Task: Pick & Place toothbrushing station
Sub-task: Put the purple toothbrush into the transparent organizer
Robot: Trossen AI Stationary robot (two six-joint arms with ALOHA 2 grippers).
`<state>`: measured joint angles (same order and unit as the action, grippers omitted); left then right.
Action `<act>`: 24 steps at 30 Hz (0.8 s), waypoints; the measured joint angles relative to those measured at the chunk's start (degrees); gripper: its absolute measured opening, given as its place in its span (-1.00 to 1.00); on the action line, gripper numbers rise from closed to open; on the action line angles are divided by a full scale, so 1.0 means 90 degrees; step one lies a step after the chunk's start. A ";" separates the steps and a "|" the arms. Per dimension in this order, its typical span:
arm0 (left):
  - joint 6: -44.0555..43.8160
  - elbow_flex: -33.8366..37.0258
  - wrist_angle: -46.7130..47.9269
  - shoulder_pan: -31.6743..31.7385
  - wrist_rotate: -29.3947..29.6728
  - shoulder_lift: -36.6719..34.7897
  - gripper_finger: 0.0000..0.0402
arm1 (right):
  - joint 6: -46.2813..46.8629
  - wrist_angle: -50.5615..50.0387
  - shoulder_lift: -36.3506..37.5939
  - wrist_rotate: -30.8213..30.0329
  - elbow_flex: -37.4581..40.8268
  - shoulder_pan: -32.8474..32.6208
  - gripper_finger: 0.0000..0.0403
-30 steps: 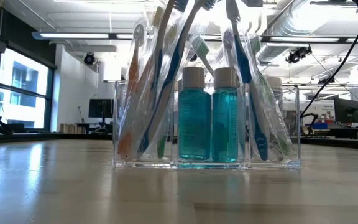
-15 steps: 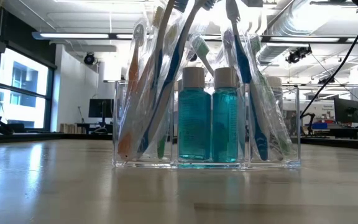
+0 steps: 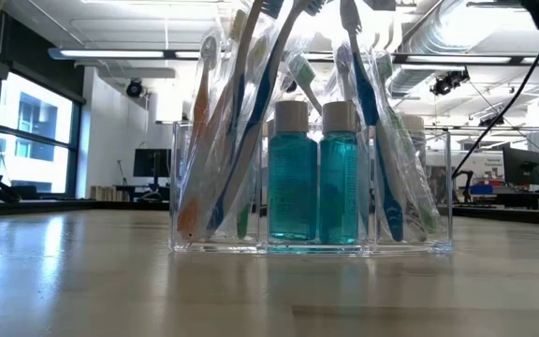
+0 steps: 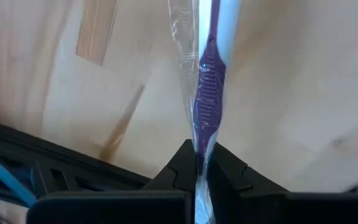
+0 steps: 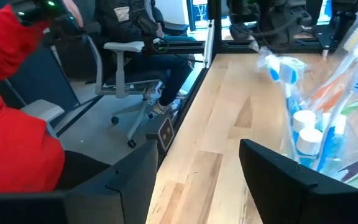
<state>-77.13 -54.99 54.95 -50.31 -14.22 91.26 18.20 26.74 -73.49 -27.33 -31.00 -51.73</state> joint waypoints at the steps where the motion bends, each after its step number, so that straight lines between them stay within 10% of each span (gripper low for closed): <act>1: -0.0001 -0.0163 0.0147 -0.0001 0.0136 0.0000 -0.94 | 0.0000 0.0000 0.0000 -0.0002 0.0000 0.0027 0.09; 11: 0.0037 -0.2643 0.3033 0.0001 0.1415 0.0381 -0.94 | 0.0000 0.0001 0.0000 0.0098 0.0002 0.0293 0.09; 24: 0.3701 -0.6142 0.3446 0.0006 0.6357 0.1701 -0.94 | 0.0009 -0.0023 0.0000 0.0273 0.0000 0.0302 0.09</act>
<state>-43.82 -110.26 85.96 -50.26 43.00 106.58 18.28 26.53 -73.49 -24.88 -31.00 -49.01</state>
